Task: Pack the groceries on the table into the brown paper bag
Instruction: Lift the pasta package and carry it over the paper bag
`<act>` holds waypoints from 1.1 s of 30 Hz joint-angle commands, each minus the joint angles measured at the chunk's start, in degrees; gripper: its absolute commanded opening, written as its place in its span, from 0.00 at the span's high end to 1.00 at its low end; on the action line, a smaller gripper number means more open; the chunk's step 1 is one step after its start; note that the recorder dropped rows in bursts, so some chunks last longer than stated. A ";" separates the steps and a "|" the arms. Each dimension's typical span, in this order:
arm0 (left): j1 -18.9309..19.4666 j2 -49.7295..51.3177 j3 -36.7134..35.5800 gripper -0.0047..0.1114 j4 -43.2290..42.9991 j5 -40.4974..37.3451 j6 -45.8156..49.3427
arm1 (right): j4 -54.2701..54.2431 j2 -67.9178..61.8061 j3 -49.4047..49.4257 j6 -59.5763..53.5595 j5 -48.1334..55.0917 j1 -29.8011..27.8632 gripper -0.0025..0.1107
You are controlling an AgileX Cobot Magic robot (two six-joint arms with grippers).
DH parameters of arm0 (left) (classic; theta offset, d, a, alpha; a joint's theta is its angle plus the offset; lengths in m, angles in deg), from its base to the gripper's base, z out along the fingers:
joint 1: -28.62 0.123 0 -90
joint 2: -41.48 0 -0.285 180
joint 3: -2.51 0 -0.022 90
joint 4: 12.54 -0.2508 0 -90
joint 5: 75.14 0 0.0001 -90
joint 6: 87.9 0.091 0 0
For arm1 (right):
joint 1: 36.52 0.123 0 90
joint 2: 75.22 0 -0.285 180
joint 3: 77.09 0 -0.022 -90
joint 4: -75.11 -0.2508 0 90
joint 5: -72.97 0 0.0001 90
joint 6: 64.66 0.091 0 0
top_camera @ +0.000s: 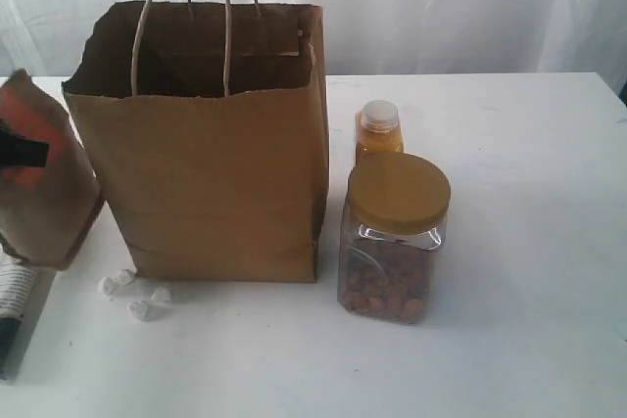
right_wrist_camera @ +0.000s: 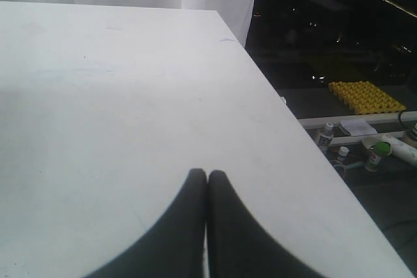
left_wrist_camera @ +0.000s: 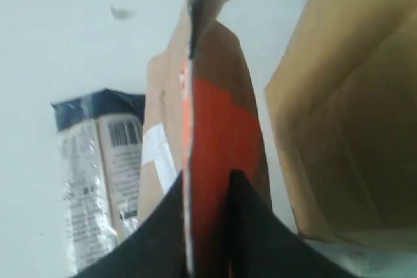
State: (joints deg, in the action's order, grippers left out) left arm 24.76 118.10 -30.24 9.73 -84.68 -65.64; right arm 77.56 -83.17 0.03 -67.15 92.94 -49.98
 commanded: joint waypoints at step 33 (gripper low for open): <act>-0.26 -2.70 0.31 0.96 -61.86 79.51 -78.59 | 0.39 0.16 0.10 -0.21 -0.26 -0.24 0.98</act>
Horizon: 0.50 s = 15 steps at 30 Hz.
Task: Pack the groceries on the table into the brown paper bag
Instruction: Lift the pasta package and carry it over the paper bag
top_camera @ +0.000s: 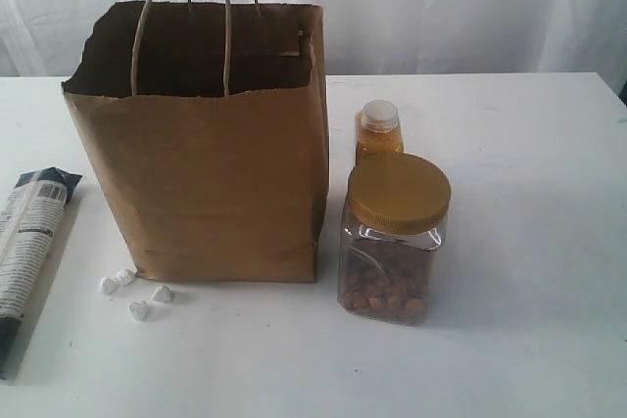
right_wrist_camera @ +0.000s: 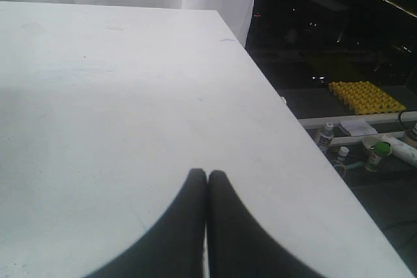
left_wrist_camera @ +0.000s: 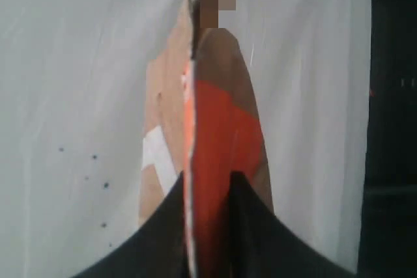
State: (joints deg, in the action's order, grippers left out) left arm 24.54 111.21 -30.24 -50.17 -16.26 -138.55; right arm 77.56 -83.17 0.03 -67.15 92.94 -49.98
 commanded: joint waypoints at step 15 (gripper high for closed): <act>-0.03 7.81 0.31 0.96 -23.03 5.94 -7.42 | 0.39 0.16 0.10 -0.21 -0.26 -0.24 0.98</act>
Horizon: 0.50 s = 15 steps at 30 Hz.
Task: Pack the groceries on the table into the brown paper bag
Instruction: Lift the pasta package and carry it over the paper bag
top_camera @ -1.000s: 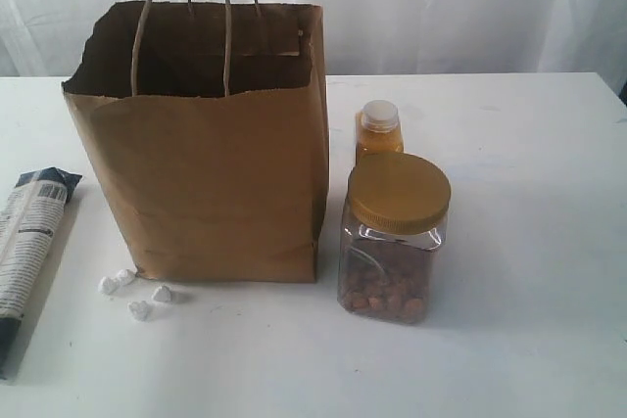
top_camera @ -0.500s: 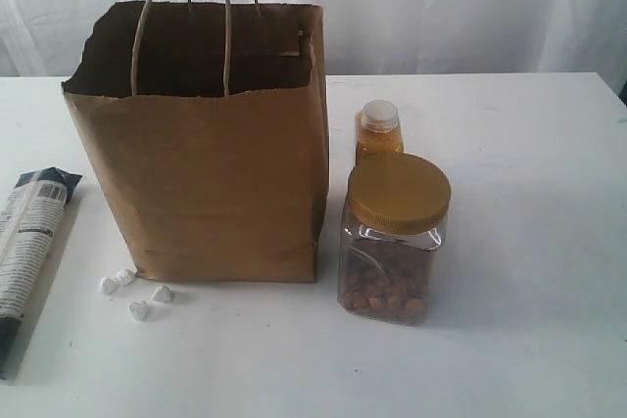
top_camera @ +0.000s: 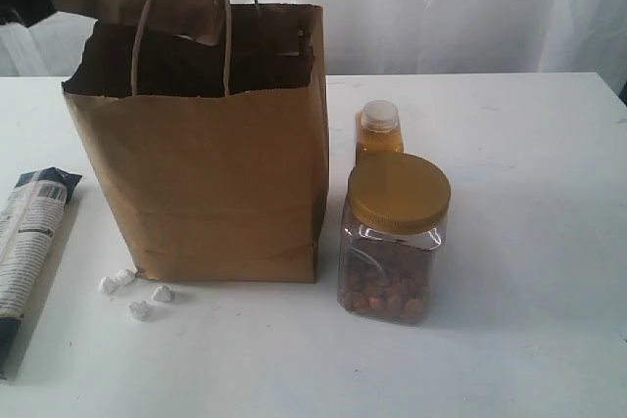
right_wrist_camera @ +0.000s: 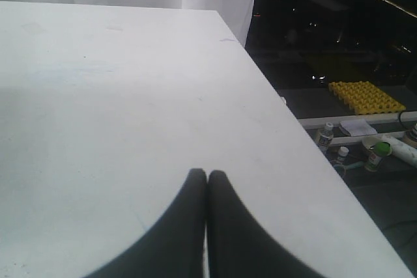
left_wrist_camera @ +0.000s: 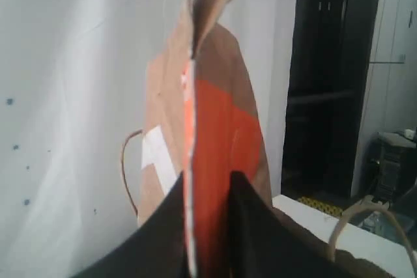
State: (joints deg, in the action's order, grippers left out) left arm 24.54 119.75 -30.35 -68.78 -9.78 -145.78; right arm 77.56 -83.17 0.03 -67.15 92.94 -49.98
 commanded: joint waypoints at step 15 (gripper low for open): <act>-0.03 -0.72 0.42 0.65 -10.28 -3.86 -0.34 | 0.39 0.16 0.10 -0.21 -0.26 -0.24 0.98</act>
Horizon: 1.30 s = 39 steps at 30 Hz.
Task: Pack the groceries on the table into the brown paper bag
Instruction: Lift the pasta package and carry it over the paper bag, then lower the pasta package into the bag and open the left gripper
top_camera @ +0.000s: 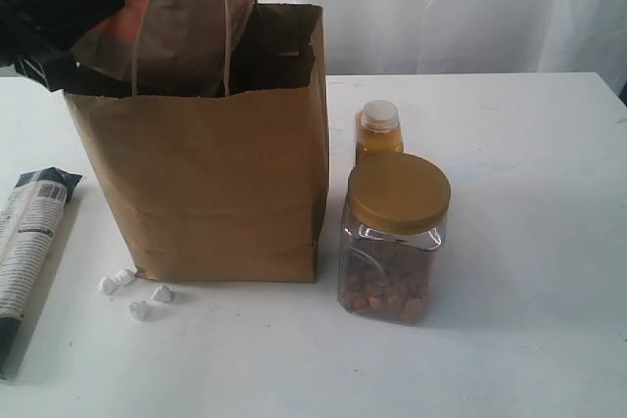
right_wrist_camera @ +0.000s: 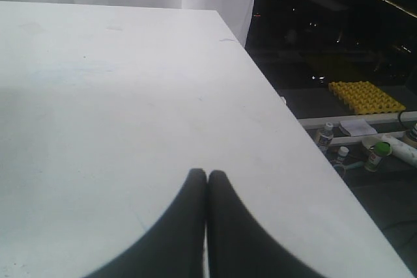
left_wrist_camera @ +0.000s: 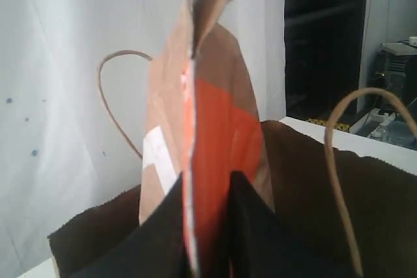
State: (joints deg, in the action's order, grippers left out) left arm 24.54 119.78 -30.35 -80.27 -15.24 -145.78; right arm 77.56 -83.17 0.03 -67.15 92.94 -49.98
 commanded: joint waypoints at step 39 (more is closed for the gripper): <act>-0.03 -17.86 0.02 0.96 54.35 -65.12 73.61 | 0.28 0.16 0.10 0.84 -0.27 -0.24 0.98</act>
State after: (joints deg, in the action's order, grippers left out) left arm 24.54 102.30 -30.03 -29.65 -61.94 -87.17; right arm 77.56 -83.17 0.03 -66.82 92.94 -49.98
